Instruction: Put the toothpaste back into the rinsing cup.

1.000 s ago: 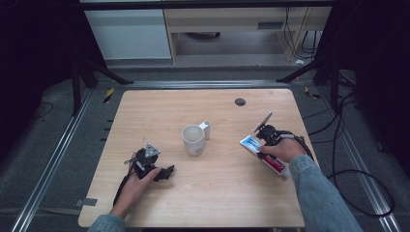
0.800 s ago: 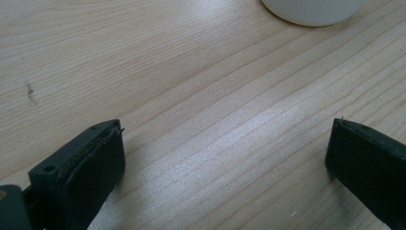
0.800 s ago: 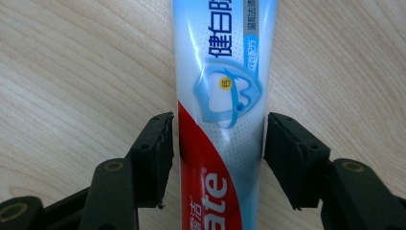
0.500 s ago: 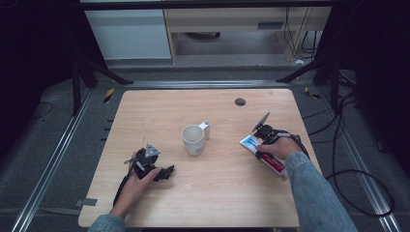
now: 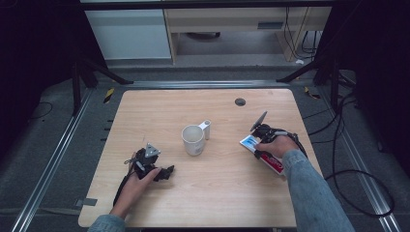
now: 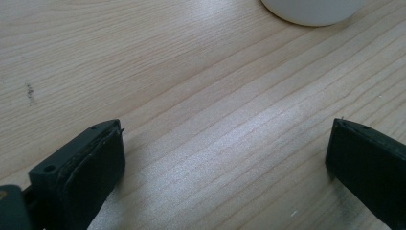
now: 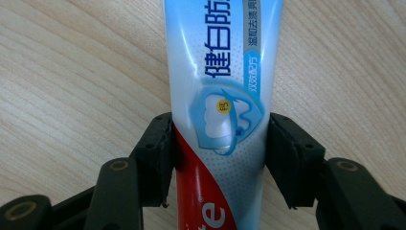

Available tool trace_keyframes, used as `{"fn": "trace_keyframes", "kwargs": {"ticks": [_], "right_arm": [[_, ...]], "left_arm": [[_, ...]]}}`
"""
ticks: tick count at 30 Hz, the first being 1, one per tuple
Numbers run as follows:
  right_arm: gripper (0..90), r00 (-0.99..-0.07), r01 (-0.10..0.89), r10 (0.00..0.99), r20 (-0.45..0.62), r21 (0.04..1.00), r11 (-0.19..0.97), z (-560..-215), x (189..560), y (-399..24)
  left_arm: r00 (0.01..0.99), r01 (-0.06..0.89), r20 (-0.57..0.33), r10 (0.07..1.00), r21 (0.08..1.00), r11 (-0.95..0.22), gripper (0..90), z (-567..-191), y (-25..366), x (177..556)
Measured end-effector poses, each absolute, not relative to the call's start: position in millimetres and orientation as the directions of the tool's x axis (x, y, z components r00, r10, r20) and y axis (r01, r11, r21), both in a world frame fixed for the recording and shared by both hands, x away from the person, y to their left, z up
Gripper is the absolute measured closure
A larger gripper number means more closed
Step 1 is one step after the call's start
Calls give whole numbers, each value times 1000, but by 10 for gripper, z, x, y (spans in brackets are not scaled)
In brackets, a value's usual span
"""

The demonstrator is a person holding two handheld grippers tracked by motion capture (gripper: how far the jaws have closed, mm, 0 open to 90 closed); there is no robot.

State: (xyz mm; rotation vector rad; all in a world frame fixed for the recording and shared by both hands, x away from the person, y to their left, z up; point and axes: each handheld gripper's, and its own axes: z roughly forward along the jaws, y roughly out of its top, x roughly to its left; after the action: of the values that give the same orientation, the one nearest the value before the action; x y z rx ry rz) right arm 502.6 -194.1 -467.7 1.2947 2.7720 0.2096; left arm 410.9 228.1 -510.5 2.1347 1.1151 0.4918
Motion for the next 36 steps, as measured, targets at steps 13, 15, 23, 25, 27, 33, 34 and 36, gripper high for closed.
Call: {"fn": "trace_keyframes", "kwargs": {"ticks": [13,15,23,25,27,33,34,36], "right_arm": [[494,-642,758,767,-7,141,637,-4677,5047,-1938],[499,-637,763,771,-8,139,632,-4679,5043,-1934],[552,-638,762,770,-8,138,633,-4666,5044,-1934],[578,-640,760,768,-11,138,635,-4655,5043,-1932],[601,-643,758,766,-14,136,638,-4643,5044,-1934],[689,-624,773,782,13,160,614,-4598,5034,-1978],[697,-620,775,784,14,165,610,-4587,5028,-1987],[706,-616,776,788,14,183,603,-4565,5017,-1996]], "left_arm": [[564,573,22,825,709,-411,0,-5105,2282,4108],[565,573,22,825,709,-411,0,-5105,2282,4108],[565,573,22,825,709,-411,0,-5105,2282,4108],[565,573,22,825,709,-411,0,-5105,2282,4108],[565,572,22,825,709,-411,0,-5105,2282,4108],[565,573,23,825,709,-411,0,-5105,2282,4107],[565,572,22,825,709,-411,0,-5105,2282,4107],[565,573,22,825,709,-411,0,-5105,2282,4107]]}}
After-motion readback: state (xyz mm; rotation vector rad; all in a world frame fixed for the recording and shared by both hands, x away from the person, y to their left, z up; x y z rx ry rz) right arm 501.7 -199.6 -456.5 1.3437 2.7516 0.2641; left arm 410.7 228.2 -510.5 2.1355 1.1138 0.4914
